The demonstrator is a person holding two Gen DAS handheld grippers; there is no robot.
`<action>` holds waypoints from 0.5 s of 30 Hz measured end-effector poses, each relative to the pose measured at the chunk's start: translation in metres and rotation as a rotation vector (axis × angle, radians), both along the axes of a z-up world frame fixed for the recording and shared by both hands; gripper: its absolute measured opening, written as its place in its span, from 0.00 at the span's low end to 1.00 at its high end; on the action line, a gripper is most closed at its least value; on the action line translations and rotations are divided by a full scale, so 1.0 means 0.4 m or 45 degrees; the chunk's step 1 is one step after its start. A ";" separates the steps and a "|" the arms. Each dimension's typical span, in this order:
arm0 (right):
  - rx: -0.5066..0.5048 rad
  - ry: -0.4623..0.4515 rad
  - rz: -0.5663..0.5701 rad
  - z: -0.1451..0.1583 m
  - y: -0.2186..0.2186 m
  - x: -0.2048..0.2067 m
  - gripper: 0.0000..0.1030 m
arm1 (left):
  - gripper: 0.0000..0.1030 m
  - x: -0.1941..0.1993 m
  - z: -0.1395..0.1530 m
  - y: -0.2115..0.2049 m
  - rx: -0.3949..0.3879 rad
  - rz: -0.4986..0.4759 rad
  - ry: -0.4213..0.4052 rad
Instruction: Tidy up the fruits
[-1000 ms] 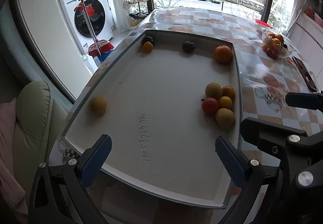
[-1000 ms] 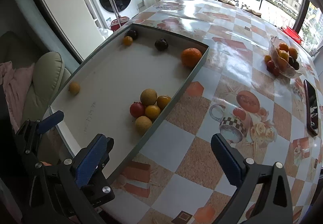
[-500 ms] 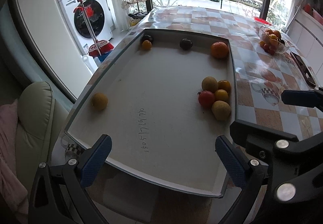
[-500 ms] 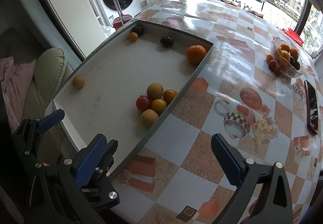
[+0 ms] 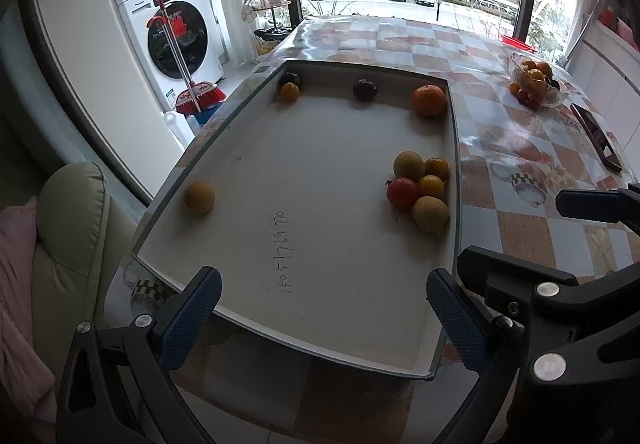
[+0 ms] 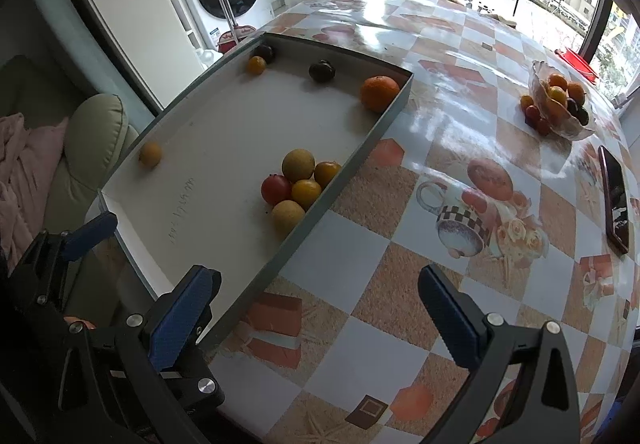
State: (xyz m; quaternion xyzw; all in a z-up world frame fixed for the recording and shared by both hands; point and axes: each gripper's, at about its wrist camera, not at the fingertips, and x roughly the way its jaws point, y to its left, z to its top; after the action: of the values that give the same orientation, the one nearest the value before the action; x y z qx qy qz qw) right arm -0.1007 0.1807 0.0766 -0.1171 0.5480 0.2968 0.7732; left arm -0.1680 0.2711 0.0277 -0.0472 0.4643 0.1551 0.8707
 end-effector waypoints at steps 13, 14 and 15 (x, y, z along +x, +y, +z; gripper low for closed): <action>-0.012 -0.008 0.007 0.000 0.005 -0.008 1.00 | 1.00 -0.004 -0.001 -0.003 -0.001 -0.005 -0.003; -0.011 -0.008 0.007 0.000 0.005 -0.008 1.00 | 1.00 -0.004 -0.001 -0.003 -0.002 -0.005 -0.002; -0.011 -0.007 0.008 0.000 0.005 -0.008 1.00 | 1.00 -0.004 -0.002 -0.003 -0.001 -0.004 -0.001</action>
State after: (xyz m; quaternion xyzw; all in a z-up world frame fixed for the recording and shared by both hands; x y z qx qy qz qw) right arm -0.1038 0.1827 0.0765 -0.1228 0.5468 0.2965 0.7733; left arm -0.1696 0.2698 0.0271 -0.0468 0.4643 0.1534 0.8711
